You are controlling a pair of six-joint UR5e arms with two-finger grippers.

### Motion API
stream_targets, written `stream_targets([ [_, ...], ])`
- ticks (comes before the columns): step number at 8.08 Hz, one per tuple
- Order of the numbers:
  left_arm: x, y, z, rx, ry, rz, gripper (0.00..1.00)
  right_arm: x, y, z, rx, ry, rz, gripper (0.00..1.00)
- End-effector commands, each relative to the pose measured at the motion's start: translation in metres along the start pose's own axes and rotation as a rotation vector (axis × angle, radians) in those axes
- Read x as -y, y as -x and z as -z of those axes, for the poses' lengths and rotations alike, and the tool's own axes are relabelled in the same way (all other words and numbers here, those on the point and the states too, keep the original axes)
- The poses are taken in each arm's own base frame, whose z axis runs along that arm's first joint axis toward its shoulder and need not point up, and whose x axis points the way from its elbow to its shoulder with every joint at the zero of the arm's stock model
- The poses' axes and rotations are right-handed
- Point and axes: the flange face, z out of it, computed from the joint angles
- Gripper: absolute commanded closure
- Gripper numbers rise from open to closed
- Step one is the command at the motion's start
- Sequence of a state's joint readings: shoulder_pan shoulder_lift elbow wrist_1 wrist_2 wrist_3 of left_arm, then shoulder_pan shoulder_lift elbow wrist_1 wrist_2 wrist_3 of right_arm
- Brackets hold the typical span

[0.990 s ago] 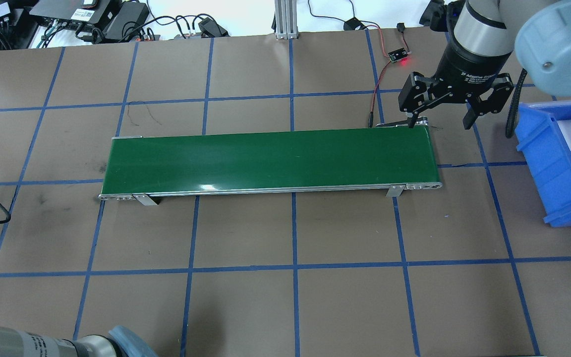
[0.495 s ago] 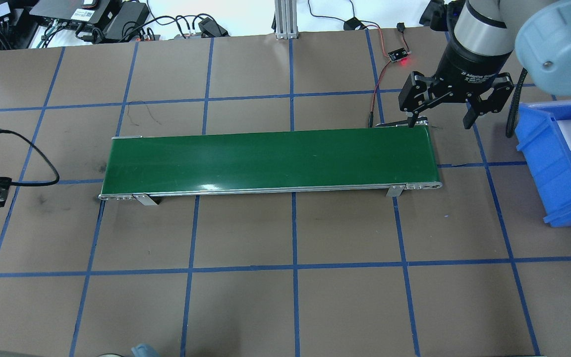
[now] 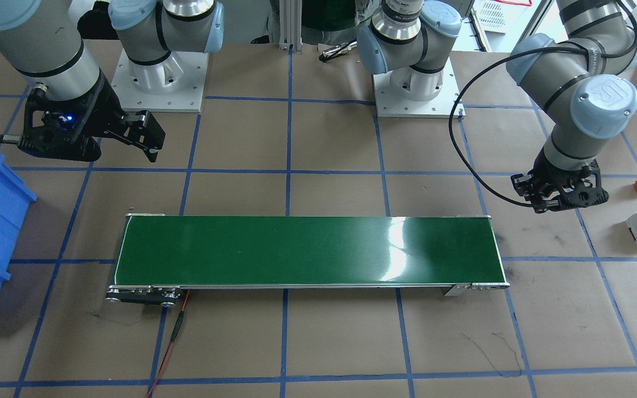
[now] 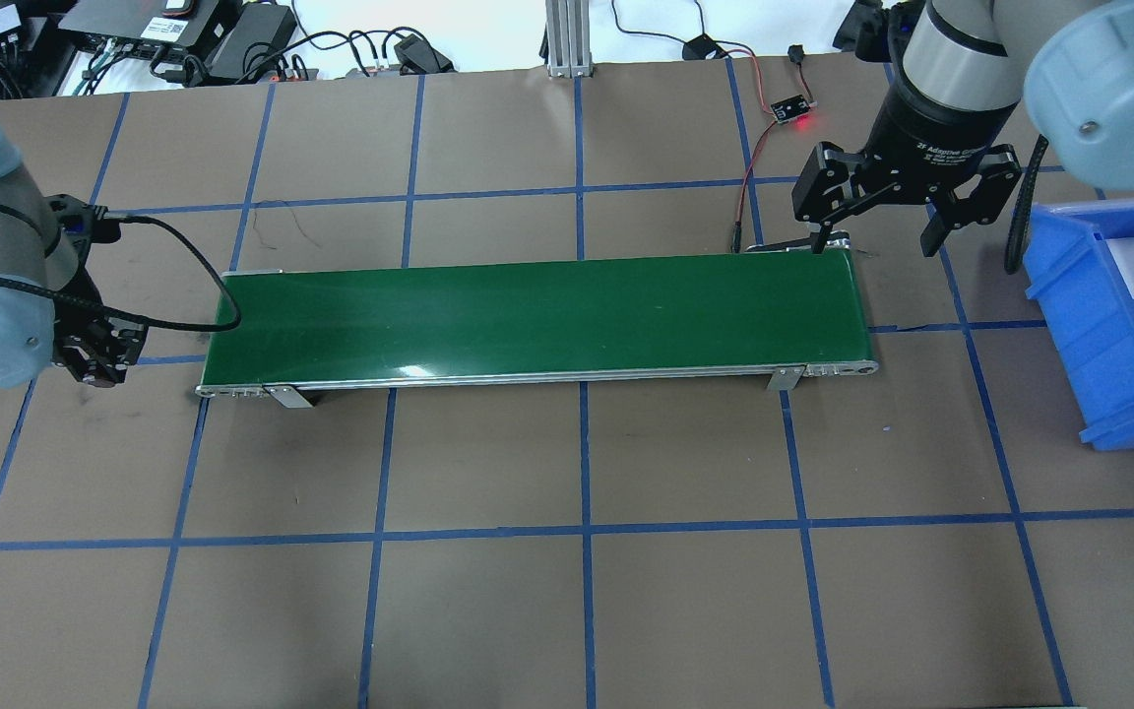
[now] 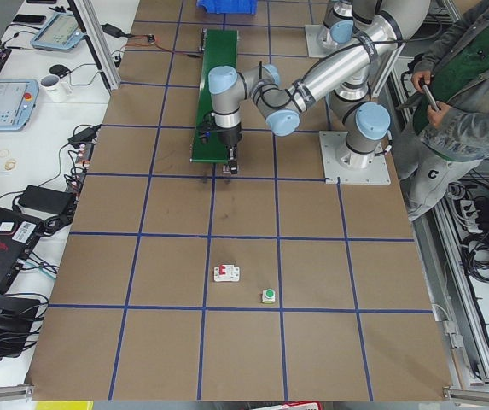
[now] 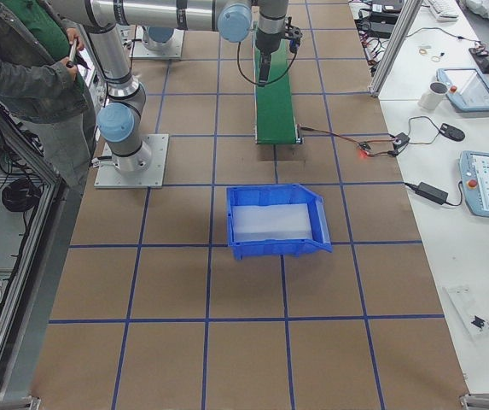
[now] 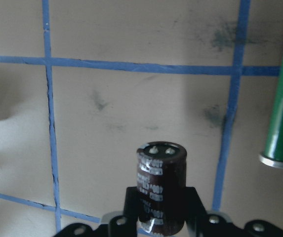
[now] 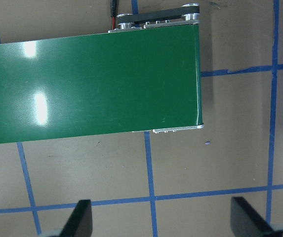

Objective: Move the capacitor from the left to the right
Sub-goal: 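Carry the capacitor with the left gripper over the conveyor's near end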

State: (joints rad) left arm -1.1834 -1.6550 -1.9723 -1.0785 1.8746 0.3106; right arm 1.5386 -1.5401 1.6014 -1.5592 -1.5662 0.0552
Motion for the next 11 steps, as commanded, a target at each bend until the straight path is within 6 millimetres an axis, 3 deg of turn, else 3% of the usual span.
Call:
stream_targets([
  [1,-0.007,-0.052,0.019,-0.006,0.004,0.002,1.00,0.000,0.000,0.001,0.000,-0.001,0.000,0.00],
  [4,-0.003,-0.075,0.017,-0.087,-0.003,0.034,1.00,0.000,0.000,0.001,0.000,-0.002,0.000,0.00],
  [5,0.001,-0.086,0.017,-0.121,-0.008,0.055,0.86,0.000,0.000,0.000,0.000,0.001,0.000,0.00],
  [7,0.028,-0.097,0.022,-0.155,-0.018,0.086,1.00,0.000,0.000,0.001,0.000,-0.002,0.000,0.00],
  [8,0.037,-0.108,0.020,-0.153,-0.010,0.079,1.00,0.000,0.000,0.000,0.002,-0.001,0.000,0.00],
  [11,0.044,-0.114,0.014,-0.159,0.012,0.049,1.00,0.000,0.000,0.000,0.002,-0.001,0.000,0.00],
])
